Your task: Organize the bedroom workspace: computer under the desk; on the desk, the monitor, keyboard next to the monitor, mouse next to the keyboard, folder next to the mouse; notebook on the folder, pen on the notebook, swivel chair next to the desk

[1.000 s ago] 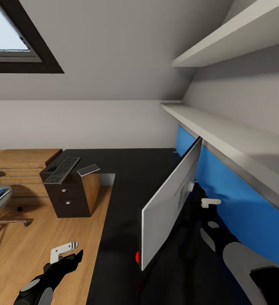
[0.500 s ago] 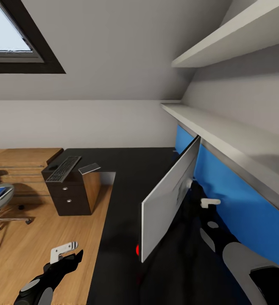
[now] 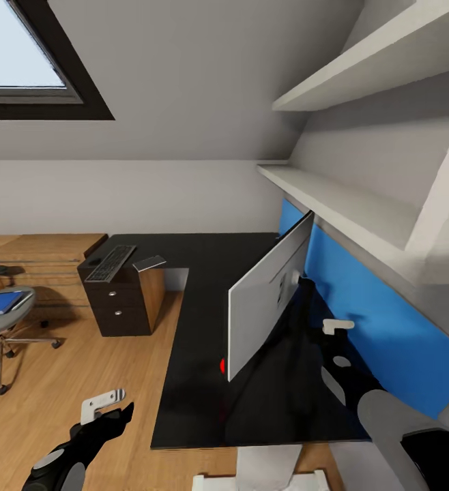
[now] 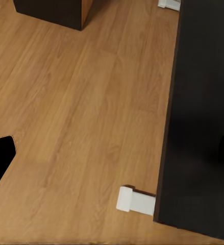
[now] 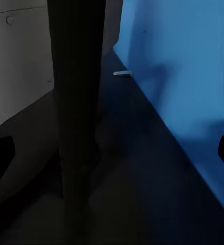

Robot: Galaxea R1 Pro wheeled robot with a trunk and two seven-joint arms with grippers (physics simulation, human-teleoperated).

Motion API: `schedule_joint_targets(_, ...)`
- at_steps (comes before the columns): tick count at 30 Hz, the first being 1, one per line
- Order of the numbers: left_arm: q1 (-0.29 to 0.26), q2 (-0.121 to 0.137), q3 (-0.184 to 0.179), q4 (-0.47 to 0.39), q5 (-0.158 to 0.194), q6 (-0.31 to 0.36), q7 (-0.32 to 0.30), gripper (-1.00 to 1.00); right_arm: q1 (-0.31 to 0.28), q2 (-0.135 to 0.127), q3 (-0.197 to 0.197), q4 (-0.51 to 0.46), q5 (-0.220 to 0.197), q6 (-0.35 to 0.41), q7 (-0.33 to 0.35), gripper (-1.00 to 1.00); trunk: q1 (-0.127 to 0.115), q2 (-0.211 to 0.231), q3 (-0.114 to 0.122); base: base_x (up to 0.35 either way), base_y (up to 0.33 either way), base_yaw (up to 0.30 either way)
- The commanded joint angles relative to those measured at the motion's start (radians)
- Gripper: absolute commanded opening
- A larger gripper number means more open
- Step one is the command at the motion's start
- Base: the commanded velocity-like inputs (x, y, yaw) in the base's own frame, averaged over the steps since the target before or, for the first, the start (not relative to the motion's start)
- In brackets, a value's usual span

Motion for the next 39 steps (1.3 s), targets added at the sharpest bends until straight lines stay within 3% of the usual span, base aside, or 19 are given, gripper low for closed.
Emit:
schedule_joint_targets(1,0.000,0.000,-0.001,-0.001,0.011,0.003,0.008,1.00,-0.001,0.000,0.009,0.000,-0.010,-0.003,-0.004,1.00,0.000,-0.001,-0.001,-0.328,0.082,0.000)
schedule_joint_targets(4,0.000,0.000,-0.001,0.000,0.011,0.003,0.008,1.00,-0.001,0.010,0.011,-0.005,-0.012,-0.001,-0.006,1.00,0.000,-0.001,-0.001,-0.314,0.137,0.000)
schedule_joint_targets(5,0.000,0.000,-0.001,0.000,0.011,0.002,0.008,1.00,-0.001,0.035,0.010,-0.009,-0.011,0.001,-0.009,1.00,0.000,-0.001,-0.001,-0.266,0.157,0.000)
schedule_joint_targets(7,0.000,0.000,-0.001,0.000,0.011,0.002,0.008,1.00,-0.001,0.060,0.010,-0.013,-0.010,0.004,-0.016,1.00,0.000,-0.001,-0.001,-0.170,0.096,0.000)
schedule_joint_targets(8,0.000,0.002,-0.001,0.000,0.011,0.000,0.009,1.00,-0.001,0.127,0.011,-0.025,-0.007,0.055,-0.128,1.00,0.000,-0.001,-0.001,-0.025,0.014,0.000)
schedule_joint_targets(12,0.000,0.002,0.000,0.000,0.011,-0.001,0.010,1.00,0.004,0.184,0.011,-0.060,0.031,0.099,-0.259,1.00,0.000,-0.001,-0.001,-0.011,0.006,0.000)
schedule_joint_targets(13,0.000,0.002,0.000,0.000,0.011,-0.002,0.010,1.00,0.025,0.207,0.011,-0.098,0.083,0.116,-0.327,1.00,0.000,-0.001,-0.001,-0.003,0.002,0.000)
schedule_joint_targets(16,0.000,0.002,-0.001,0.001,0.011,-0.002,0.010,1.00,0.059,0.220,0.011,-0.148,0.116,0.139,-0.365,1.00,0.000,-0.001,-0.001,-0.002,0.001,0.000)
schedule_joint_targets(18,0.000,0.001,-0.001,0.001,0.011,-0.002,0.011,1.00,0.122,0.227,0.010,-0.286,0.137,0.223,-0.386,1.00,0.000,-0.001,-0.001,0.000,0.000,0.000)
schedule_joint_targets(27,0.000,0.000,-0.001,0.002,0.011,-0.003,0.010,1.00,0.329,0.227,0.009,-0.700,0.145,0.435,-0.392,1.00,0.000,-0.001,-0.001,-0.009,0.010,0.000)
schedule_joint_targets(31,0.000,0.002,0.000,0.003,0.011,-0.004,0.011,1.00,0.363,0.228,0.016,-0.739,0.145,0.455,-0.390,1.00,0.000,-0.001,-0.001,-0.112,0.195,0.000)
schedule_joint_targets(35,0.000,0.001,0.000,0.005,0.011,-0.004,0.011,1.00,0.383,0.228,0.087,-0.753,0.146,0.457,-0.392,1.00,0.000,-0.001,-0.001,-0.146,0.284,0.000)
schedule_joint_targets(39,0.000,0.001,0.000,0.006,0.011,-0.004,0.011,1.00,0.386,0.228,0.106,-0.755,0.146,0.458,-0.393,1.00,0.000,-0.001,-0.001,-0.149,0.302,0.000)
